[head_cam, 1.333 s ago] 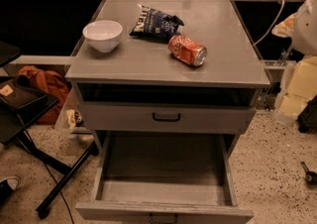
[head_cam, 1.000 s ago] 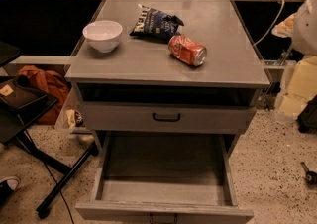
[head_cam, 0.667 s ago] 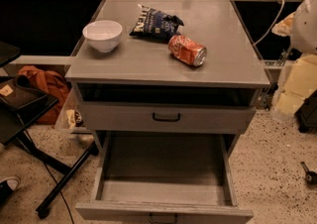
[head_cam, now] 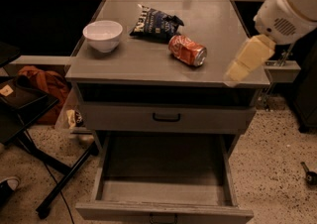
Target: Place coke can into middle drawer
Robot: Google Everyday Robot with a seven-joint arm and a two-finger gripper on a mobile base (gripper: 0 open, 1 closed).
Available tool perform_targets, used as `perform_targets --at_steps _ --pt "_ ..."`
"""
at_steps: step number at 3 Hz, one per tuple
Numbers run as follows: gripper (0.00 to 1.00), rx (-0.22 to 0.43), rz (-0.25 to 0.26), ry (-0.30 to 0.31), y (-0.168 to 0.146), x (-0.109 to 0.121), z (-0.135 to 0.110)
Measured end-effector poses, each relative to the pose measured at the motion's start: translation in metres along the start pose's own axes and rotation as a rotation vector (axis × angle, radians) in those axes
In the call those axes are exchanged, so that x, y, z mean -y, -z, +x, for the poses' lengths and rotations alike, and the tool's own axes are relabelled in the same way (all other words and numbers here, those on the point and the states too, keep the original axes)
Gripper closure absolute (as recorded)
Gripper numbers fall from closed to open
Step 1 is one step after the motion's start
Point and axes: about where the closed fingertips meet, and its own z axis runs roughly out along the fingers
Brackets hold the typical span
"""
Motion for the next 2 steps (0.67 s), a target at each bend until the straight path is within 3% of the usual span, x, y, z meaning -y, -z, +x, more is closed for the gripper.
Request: perform_targets --at_steps 1,2 --pt "0.0 0.141 0.047 -0.165 -0.029 0.039 -0.039" --pt "0.0 0.202 0.072 -0.295 -0.055 0.063 -0.077"
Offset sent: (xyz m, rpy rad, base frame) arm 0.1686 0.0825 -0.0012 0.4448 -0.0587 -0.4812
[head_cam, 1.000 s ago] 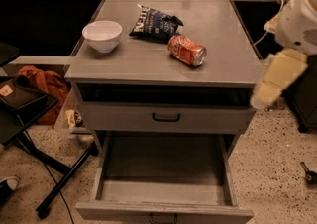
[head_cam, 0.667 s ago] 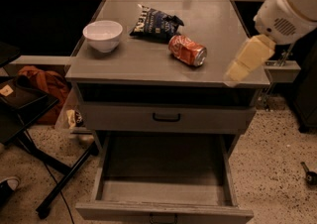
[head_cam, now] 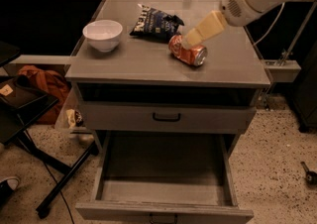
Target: Place coke can into middle drawer
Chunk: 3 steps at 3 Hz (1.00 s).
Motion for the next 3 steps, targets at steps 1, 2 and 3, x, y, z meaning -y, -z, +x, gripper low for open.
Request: perform_targets --at_steps 1,2,3 --pt "0.0 0.011 -0.001 -0.105 -0.006 -0.002 -0.008" --pt "0.0 0.011 -0.001 -0.105 -0.006 -0.002 -0.008" --pt "0.0 0.007 0.014 -0.142 -0.022 0.0 -0.007"
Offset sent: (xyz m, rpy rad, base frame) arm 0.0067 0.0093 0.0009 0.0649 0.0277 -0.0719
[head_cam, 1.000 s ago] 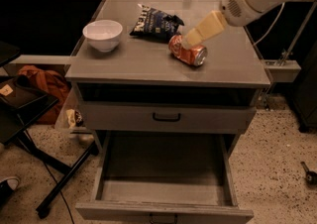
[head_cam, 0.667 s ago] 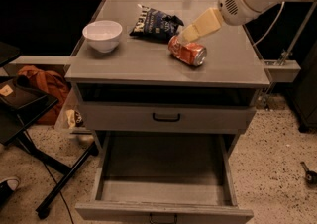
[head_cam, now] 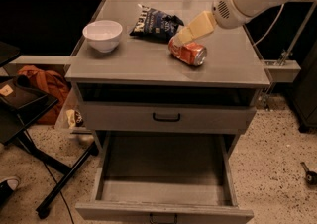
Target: Place coke can into middle drawer
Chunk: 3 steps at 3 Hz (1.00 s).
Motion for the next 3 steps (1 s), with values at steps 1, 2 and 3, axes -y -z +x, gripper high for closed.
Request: perform_targets --at_steps 1,2,3 --pt "0.0 0.012 -0.021 -0.076 -0.044 0.001 0.0" --pt "0.0 0.027 -0.059 -0.144 -0.09 0.003 0.004" --pt "0.0 0.041 -0.112 -0.174 -0.126 -0.003 0.003"
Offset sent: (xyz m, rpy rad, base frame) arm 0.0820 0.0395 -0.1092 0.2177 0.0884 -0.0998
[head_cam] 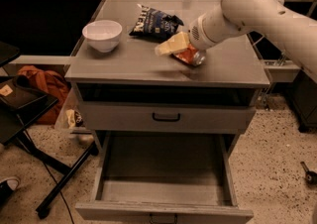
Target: Place coke can into middle drawer
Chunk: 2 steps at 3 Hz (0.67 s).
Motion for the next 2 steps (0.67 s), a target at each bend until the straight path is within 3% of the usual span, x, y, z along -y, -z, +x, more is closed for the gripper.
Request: perform_targets --at_steps 1,2 --pt "0.19 -0.001 -0.03 -0.006 -0.0254 -0.0052 0.0" --pt "0.42 0.004 -0.027 -0.006 -0.0313 -0.0058 -0.0005"
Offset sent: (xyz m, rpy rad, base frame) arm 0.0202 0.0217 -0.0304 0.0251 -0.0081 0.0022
